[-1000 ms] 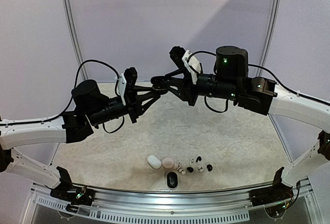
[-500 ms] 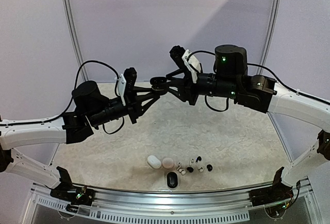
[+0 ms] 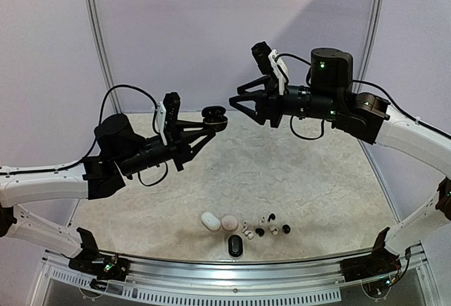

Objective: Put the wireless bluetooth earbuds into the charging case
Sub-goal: Pick up the left earbud from the center of the board.

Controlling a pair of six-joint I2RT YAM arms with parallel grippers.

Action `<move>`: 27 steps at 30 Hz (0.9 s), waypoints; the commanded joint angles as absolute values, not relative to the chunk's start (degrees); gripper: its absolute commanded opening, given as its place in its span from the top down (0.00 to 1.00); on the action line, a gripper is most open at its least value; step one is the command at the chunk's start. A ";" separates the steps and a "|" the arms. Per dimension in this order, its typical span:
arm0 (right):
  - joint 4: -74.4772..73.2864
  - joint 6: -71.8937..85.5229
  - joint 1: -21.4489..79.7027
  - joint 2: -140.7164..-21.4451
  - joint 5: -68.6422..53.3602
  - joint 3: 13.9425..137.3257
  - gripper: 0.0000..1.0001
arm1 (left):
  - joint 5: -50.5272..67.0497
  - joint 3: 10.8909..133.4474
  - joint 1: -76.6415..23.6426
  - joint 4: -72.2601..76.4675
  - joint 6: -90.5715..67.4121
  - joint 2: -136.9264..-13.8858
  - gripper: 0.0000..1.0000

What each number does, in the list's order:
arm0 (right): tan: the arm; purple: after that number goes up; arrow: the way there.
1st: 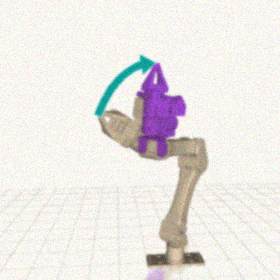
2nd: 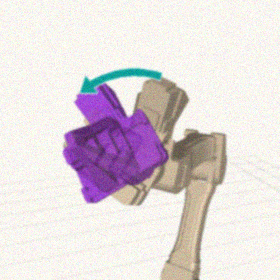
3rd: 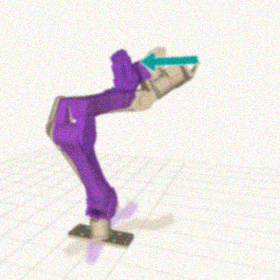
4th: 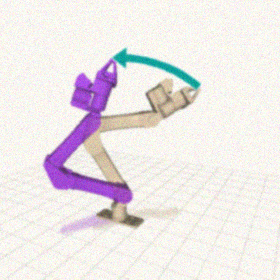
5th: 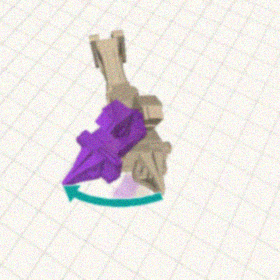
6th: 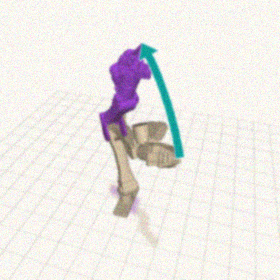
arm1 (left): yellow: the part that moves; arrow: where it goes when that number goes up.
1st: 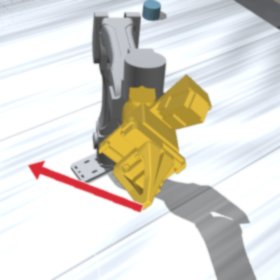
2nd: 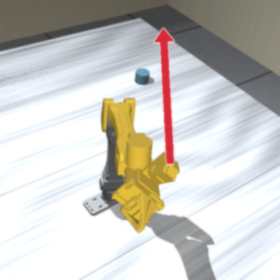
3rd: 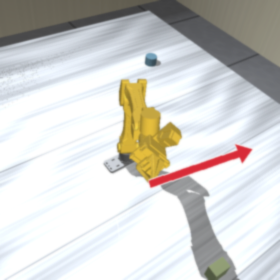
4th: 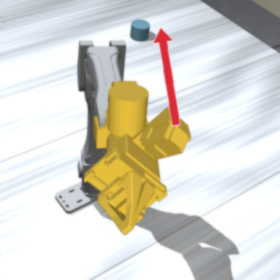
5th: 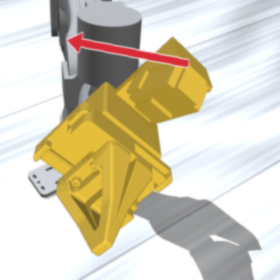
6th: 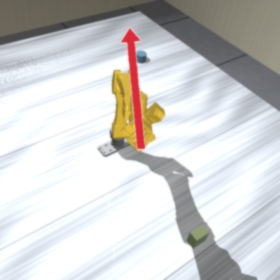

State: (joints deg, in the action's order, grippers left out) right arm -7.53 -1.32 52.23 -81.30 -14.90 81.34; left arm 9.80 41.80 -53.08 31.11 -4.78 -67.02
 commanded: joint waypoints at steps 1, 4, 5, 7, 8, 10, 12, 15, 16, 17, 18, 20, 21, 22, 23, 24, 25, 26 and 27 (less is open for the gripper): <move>-15.91 6.60 47.56 -79.64 -9.71 84.76 0.51 | 8.87 40.49 -52.74 33.17 -5.49 -65.49 1.00; -27.91 11.69 43.25 -81.43 -4.18 87.91 0.51 | 8.57 39.98 -52.74 33.94 -4.77 -65.22 1.00; -32.81 13.82 42.68 -82.43 -1.29 88.97 0.52 | 8.81 39.85 -52.73 34.30 -4.43 -65.17 1.00; -43.87 15.50 42.33 -86.84 4.24 92.33 0.52 | 8.89 39.73 -52.73 34.80 -4.01 -65.17 1.00; -49.29 16.51 42.22 -88.90 5.00 94.04 0.53 | 8.93 39.73 -52.73 34.80 -3.83 -65.12 1.00; -58.64 18.25 42.20 -94.15 5.84 97.00 0.53 | 8.96 39.64 -52.74 34.51 -3.62 -64.98 1.00; -65.60 21.13 42.32 -100.50 5.48 98.12 0.55 | 8.96 39.56 -52.73 34.29 -3.54 -64.92 1.00; -67.78 27.35 42.81 -105.24 1.56 96.83 0.56 | 9.18 39.30 -52.82 34.36 -3.36 -64.94 1.00; -67.88 28.79 43.30 -106.48 -0.28 96.16 0.56 | 9.21 39.17 -52.82 34.36 -3.27 -65.03 1.00; -68.12 30.58 43.78 -107.44 -1.63 95.57 0.56 | 9.20 39.12 -52.93 34.49 -3.18 -65.08 1.00; -68.27 31.77 44.52 -108.56 -1.71 94.86 0.56 | 9.21 39.04 -52.91 34.58 -3.13 -65.17 1.00; -67.74 34.09 46.35 -109.88 -1.76 93.10 0.56 | 9.27 38.86 -52.91 34.92 -2.94 -65.35 1.00; -67.18 34.81 47.41 -110.91 -2.47 92.43 0.56 | 9.23 38.78 -52.91 35.16 -2.92 -65.47 1.00; -66.42 35.20 48.32 -111.60 -3.45 91.70 0.56 | 9.23 38.76 -52.91 35.22 -2.89 -65.60 1.00; -65.96 35.39 49.14 -112.60 -4.33 91.21 0.55 | 9.22 38.76 -52.93 35.36 -2.90 -65.71 1.00; -65.66 35.62 49.86 -113.51 -4.86 90.89 0.55 | 9.16 38.76 -52.91 35.46 -2.90 -65.80 1.00; -65.75 35.73 50.55 -115.03 -5.14 90.87 0.54 | 9.22 38.76 -52.91 35.57 -2.94 -65.84 1.00; -65.94 35.84 51.25 -115.95 -5.14 90.83 0.53 | 9.24 38.76 -52.91 35.59 -2.94 -65.83 1.00; -66.32 35.86 51.70 -117.13 -4.98 90.81 0.52 | 9.22 38.76 -52.91 35.53 -2.86 -65.80 1.00</move>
State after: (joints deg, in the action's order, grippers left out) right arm -65.12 33.01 49.47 -112.90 -2.85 91.59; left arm 9.56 39.38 -53.08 33.74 -3.46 -66.00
